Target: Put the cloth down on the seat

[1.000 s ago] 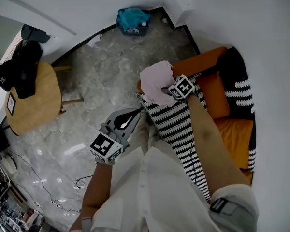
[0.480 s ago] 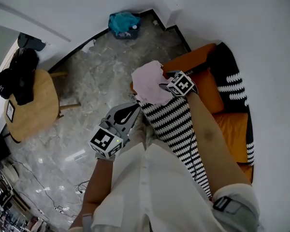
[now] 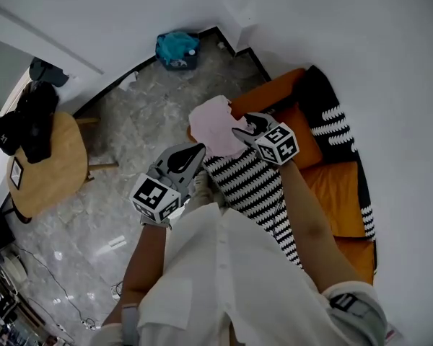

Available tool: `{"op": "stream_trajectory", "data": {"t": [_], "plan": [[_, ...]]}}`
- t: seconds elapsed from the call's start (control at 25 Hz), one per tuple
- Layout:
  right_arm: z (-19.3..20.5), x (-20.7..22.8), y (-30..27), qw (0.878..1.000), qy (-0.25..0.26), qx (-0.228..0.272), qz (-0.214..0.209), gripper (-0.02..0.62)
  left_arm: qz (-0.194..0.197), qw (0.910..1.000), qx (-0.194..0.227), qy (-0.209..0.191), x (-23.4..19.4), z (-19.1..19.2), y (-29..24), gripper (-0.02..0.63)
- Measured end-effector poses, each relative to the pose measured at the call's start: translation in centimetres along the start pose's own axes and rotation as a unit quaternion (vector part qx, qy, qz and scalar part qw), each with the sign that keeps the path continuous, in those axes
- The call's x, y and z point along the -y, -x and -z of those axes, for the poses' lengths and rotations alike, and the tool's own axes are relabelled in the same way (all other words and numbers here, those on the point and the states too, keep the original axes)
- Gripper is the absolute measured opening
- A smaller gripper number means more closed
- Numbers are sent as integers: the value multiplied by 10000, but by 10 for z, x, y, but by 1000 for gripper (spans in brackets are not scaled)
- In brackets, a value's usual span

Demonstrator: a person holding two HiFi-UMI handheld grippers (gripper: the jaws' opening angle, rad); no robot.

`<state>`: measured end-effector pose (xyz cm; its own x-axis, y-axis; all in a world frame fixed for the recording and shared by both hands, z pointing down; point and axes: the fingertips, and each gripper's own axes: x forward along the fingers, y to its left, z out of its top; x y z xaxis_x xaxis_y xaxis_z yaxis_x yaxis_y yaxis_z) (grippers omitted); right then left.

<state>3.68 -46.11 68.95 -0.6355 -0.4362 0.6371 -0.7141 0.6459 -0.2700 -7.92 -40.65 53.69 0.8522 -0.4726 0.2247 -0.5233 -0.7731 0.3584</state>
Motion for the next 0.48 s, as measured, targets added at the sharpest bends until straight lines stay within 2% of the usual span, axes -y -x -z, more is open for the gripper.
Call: {"op": "stream_trajectory", "data": {"t": [0.2, 0.28, 0.4, 0.48], "plan": [[-35, -40, 66, 9923, -312, 1198, 49, 167, -74, 9997, 157, -197, 18, -21, 11, 15], [-47, -53, 95, 9871, -279, 1574, 87, 135, -85, 9994, 230, -256, 29, -29, 14, 15], [-63, -70, 140, 9777, -173, 2088, 131, 23, -97, 9988, 350, -330, 47, -38, 17, 15], [-73, -82, 168, 9714, -68, 2365, 186, 9, -95, 9981, 455, -395, 60, -46, 20, 15]]}}
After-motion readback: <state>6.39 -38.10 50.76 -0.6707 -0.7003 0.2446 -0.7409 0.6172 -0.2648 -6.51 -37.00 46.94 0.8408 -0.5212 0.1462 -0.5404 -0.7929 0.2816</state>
